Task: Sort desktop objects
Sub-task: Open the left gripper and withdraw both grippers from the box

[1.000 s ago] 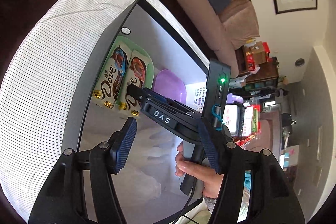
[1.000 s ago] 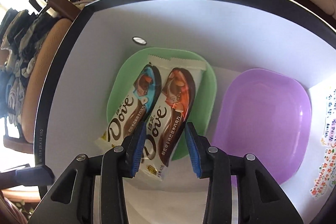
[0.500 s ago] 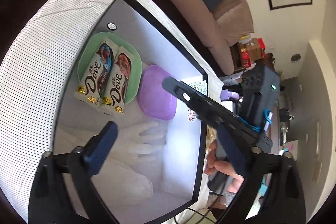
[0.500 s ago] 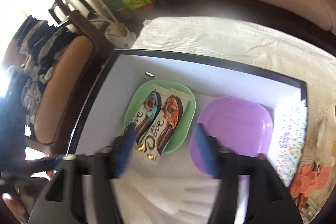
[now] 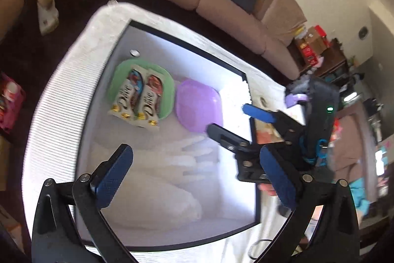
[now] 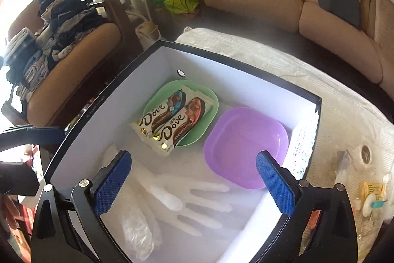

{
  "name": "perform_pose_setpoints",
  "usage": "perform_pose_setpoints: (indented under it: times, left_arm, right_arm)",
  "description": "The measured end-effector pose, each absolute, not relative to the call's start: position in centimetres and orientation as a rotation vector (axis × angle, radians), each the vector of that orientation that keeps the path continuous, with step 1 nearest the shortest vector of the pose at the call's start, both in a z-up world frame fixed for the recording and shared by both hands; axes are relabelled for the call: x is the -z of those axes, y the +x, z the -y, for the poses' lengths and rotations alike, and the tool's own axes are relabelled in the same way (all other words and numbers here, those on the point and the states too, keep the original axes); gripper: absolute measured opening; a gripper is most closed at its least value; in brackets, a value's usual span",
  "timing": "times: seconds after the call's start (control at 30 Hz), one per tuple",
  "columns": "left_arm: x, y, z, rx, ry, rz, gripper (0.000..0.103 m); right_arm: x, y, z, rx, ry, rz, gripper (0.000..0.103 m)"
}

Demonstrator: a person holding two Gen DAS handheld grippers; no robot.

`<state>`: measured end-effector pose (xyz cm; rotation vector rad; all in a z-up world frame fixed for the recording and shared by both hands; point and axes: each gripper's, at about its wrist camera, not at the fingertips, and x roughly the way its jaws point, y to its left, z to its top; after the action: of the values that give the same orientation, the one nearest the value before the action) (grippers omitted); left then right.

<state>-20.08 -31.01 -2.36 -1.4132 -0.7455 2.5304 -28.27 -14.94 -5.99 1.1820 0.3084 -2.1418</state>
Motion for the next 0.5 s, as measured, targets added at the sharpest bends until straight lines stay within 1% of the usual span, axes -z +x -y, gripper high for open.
perform_pose_setpoints:
  times: [0.17,0.33,0.4,0.5]
  left_arm:
    - [1.2,-16.3,28.7,-2.767,-1.362,0.544,0.103]
    - [1.3,-14.3,24.9,-2.866,-1.398,0.362,0.103]
    - [1.4,-13.6,23.5,-2.897,-1.401,0.328,0.103]
    - [1.3,-12.7,22.0,-2.887,-1.408,0.354,0.103]
  right_arm:
    - [4.6,-24.7,13.4,2.187,1.106,-0.408,0.103]
    - [3.4,-21.5,11.1,2.212,1.062,-0.426,0.103]
    - [3.1,-20.4,10.3,2.222,1.051,-0.433,0.103]
    - [2.9,-18.8,9.3,2.252,1.039,-0.514,0.103]
